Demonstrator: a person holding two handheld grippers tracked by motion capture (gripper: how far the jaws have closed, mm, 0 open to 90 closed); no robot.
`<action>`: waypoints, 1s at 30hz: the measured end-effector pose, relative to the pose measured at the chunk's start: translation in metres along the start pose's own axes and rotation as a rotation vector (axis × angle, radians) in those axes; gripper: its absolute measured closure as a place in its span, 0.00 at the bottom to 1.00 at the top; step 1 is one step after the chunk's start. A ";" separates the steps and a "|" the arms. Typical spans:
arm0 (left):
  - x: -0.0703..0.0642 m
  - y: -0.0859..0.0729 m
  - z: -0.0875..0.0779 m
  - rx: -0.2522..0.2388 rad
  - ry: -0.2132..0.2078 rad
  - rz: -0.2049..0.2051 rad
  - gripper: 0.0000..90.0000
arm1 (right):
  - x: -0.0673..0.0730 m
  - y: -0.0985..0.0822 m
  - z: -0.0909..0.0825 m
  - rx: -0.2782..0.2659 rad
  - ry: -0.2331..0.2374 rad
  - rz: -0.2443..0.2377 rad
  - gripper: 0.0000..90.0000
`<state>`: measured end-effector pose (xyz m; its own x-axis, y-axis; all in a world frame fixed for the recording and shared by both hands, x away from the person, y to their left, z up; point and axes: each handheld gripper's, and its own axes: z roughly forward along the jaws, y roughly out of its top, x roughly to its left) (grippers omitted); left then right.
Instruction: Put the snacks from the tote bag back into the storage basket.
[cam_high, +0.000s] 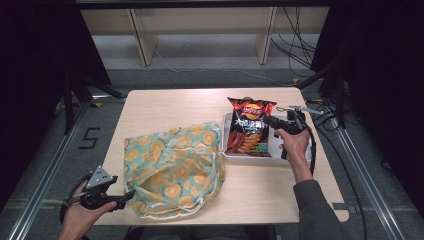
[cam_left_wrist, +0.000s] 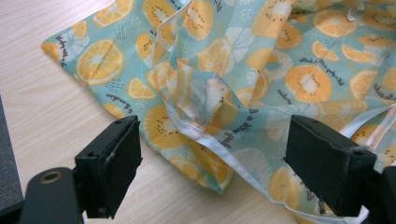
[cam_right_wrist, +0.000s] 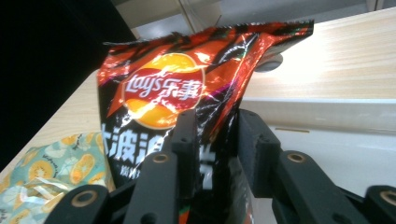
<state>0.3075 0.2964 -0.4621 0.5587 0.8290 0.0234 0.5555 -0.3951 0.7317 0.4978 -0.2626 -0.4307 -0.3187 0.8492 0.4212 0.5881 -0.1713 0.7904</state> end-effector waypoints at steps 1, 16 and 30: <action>0.001 0.000 -0.001 0.012 0.004 0.019 0.20 | 0.000 0.000 0.000 0.001 0.000 0.009 0.76; 0.000 0.000 -0.001 -0.009 -0.002 -0.014 0.20 | 0.002 0.003 -0.007 -0.007 -0.024 0.037 0.63; -0.001 0.000 0.000 -0.025 0.003 -0.014 0.20 | 0.017 0.006 -0.017 -0.012 0.003 -0.020 0.53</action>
<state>0.3069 0.2958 -0.4621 0.5489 0.8358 0.0149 0.5478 -0.3731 0.7488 0.4836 -0.2576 -0.4117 -0.3326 0.8509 0.4065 0.5727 -0.1602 0.8039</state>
